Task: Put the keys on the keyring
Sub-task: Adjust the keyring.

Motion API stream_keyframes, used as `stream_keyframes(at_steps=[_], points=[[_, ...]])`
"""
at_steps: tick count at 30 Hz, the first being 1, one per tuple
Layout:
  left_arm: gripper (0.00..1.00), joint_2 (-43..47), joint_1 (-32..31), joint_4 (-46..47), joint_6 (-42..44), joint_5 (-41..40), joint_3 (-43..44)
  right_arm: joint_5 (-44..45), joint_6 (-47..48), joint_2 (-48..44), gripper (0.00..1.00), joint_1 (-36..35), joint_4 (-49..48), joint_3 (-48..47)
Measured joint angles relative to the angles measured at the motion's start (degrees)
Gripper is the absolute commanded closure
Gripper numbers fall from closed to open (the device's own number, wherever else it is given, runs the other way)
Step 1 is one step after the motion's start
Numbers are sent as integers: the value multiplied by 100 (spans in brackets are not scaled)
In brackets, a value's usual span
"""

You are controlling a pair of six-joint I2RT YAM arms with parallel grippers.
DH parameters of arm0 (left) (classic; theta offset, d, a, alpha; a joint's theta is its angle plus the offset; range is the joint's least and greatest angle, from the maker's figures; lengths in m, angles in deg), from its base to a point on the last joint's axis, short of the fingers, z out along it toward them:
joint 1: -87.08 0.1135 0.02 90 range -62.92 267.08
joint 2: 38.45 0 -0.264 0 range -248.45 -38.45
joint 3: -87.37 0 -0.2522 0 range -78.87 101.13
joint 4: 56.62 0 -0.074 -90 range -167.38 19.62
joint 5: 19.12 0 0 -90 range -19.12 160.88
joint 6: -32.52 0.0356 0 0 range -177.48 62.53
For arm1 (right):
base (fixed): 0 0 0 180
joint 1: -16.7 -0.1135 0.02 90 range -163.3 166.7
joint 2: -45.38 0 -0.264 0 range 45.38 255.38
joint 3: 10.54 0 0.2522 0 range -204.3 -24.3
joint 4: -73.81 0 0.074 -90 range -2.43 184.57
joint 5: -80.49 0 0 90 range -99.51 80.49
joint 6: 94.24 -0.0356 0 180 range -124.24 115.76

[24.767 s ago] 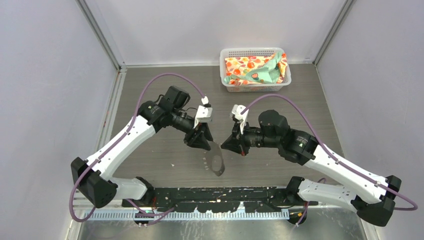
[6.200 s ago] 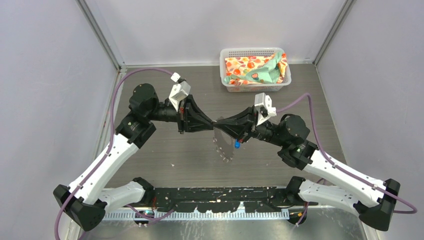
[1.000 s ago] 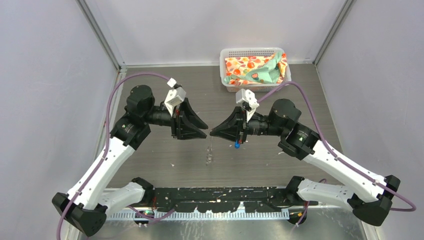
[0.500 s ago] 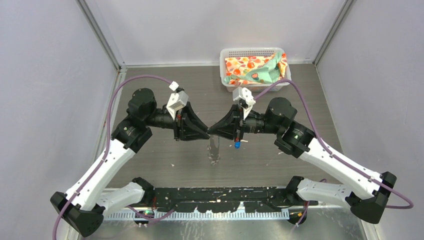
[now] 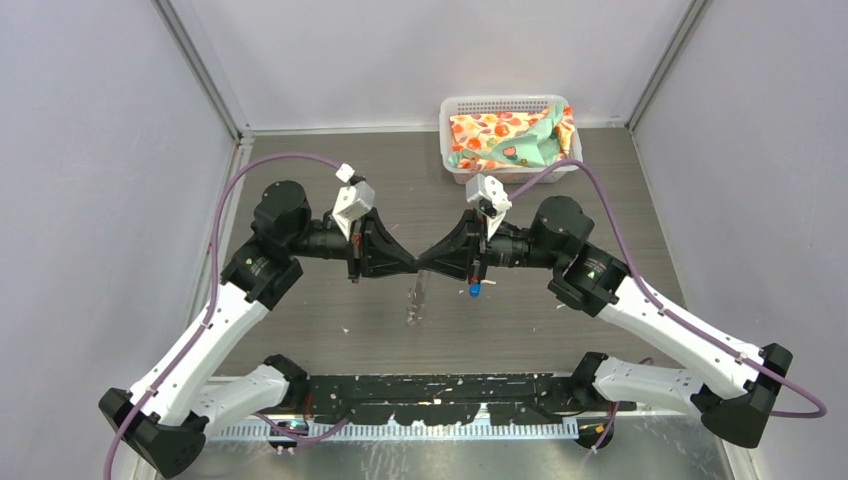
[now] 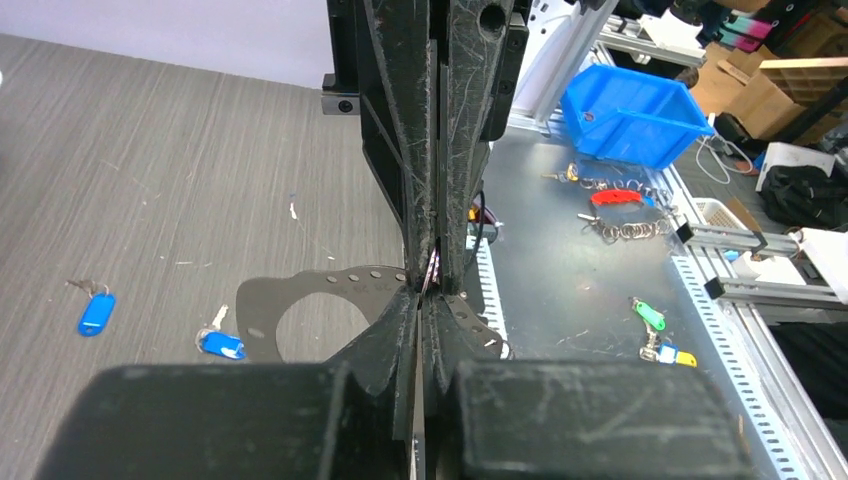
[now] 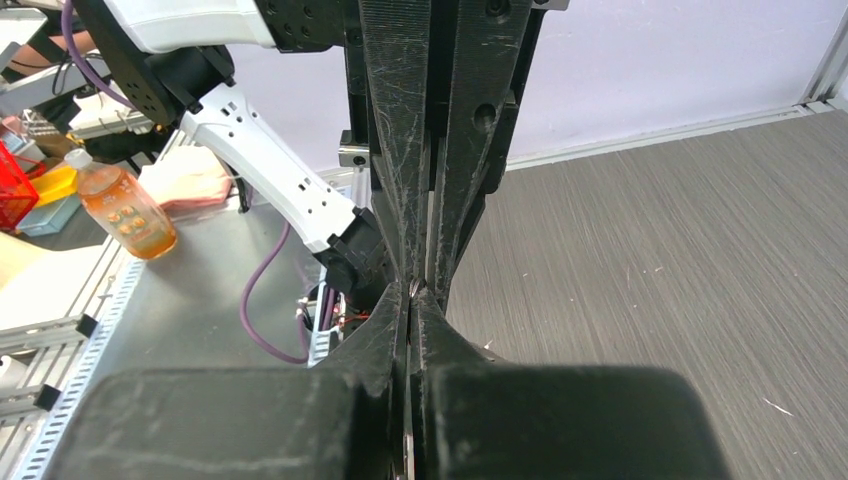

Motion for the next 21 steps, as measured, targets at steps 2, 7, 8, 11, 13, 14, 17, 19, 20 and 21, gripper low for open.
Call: stream_keyframes(at_steps=[2,7,8,11,13,14,17,19,20,21], points=[[98,0,0,37,-120,-9,0,0,-4,-4,98,0,-9,0],[99,-2,0,142,-352,-35,-4,4,-61,-13,70,2,-42,0],[99,-2,0,153,-352,-46,-11,4,-79,-22,63,0,-39,0],[99,0,2,133,-118,-81,-33,57,-120,-87,51,-17,74,-4],[100,42,-7,-44,358,-76,-42,170,-74,-166,48,-48,348,-61],[99,76,-15,-142,588,-72,-44,247,-46,-221,48,-42,540,-114],[100,245,-17,-570,1532,-70,-44,444,48,-382,47,-31,1054,-323],[100,391,-20,-914,2312,-72,-44,584,85,-509,47,-31,1375,-503],[99,424,-22,-997,2507,-70,-44,667,101,-592,47,-31,1515,-570],[99,481,-35,-1145,2896,-72,-44,739,101,-667,47,-31,1587,-592]])
